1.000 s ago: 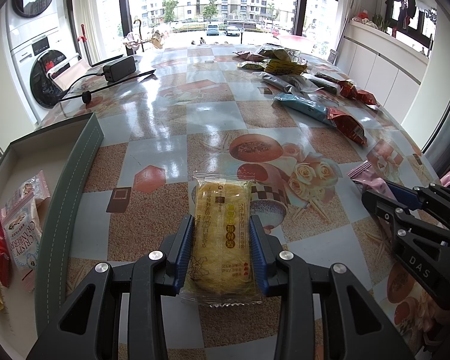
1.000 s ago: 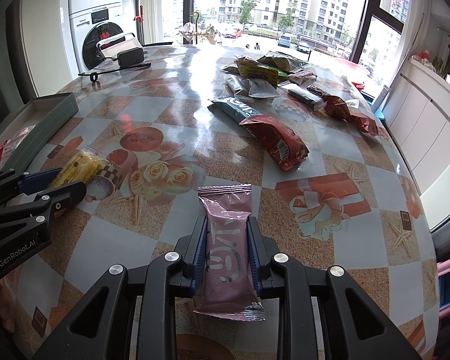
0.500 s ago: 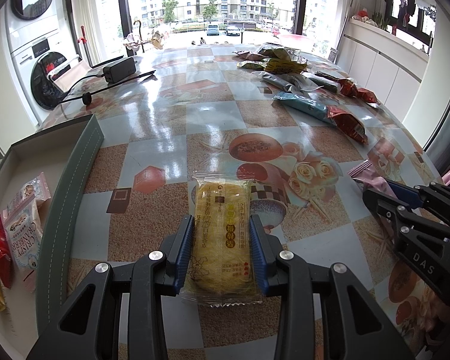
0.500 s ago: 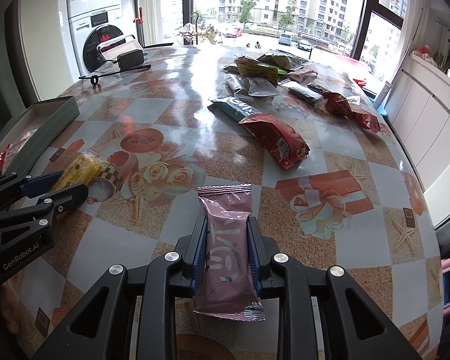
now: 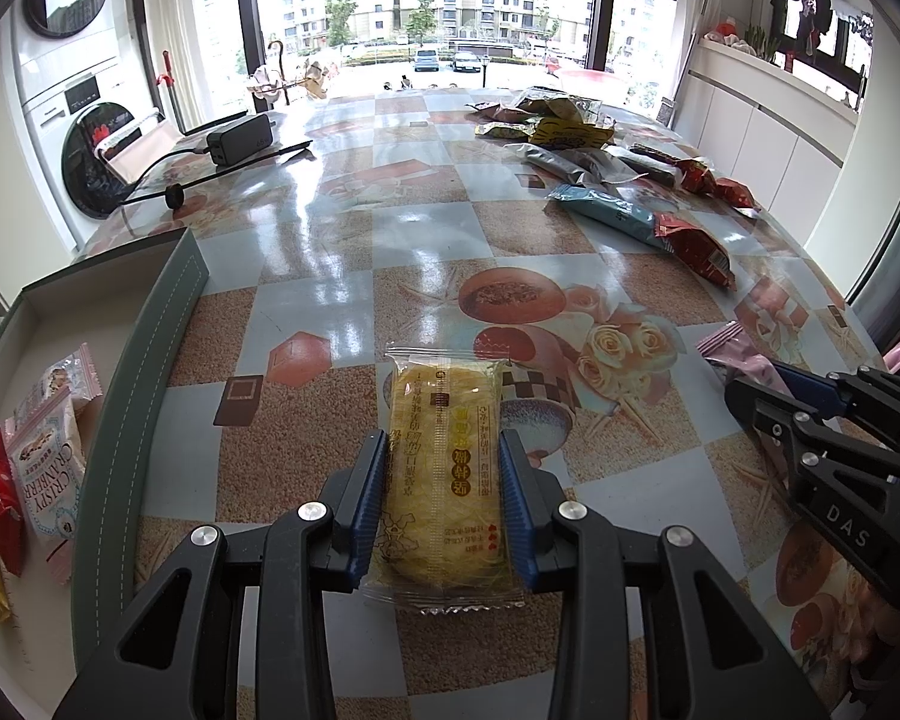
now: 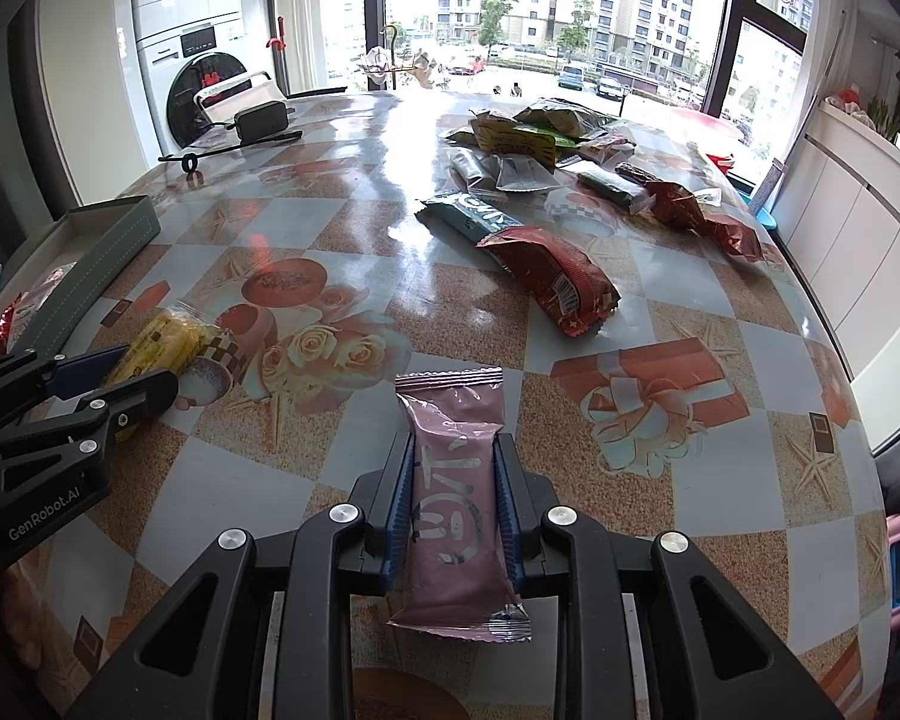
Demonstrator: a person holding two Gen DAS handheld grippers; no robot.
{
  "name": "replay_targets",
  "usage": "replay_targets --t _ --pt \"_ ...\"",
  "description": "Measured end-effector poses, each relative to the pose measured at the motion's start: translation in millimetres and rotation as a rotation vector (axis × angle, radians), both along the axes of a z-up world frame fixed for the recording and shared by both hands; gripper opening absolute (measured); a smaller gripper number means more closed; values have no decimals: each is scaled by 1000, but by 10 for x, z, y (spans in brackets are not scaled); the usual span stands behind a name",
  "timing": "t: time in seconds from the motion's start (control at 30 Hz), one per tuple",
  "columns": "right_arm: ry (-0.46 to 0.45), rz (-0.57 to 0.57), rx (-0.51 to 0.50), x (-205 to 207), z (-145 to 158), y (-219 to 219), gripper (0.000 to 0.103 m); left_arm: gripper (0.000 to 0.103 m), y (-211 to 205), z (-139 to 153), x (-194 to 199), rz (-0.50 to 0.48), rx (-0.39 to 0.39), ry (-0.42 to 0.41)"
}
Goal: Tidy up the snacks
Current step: 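Keep holding the yellow cake and pink bar still above the table, then carry the yellow cake and pink bar over the grey tray with both tools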
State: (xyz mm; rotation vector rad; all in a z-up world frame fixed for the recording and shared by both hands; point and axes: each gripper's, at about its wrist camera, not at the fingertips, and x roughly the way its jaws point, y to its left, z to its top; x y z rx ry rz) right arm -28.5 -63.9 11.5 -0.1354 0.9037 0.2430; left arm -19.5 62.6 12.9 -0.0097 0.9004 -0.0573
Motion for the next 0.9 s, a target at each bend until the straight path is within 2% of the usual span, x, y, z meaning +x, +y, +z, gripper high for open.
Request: replay_targets --t 0.23,0.4,0.5,0.7,0.9 --pt "0 0 -1 -5 0 10 27 39 81 79 -105 -8 14 -23" --pt "0 0 2 -2 0 2 27 39 463 177 -251 23 -91 -19" --pt "2 2 3 -1 1 3 27 39 680 285 -347 55 -121 -33" --pt "23 51 36 -56 91 174 27 39 1142 487 -491 116 -92 -47" --pt "4 202 106 -130 373 738 27 39 1560 638 -594 188 -45 -52"
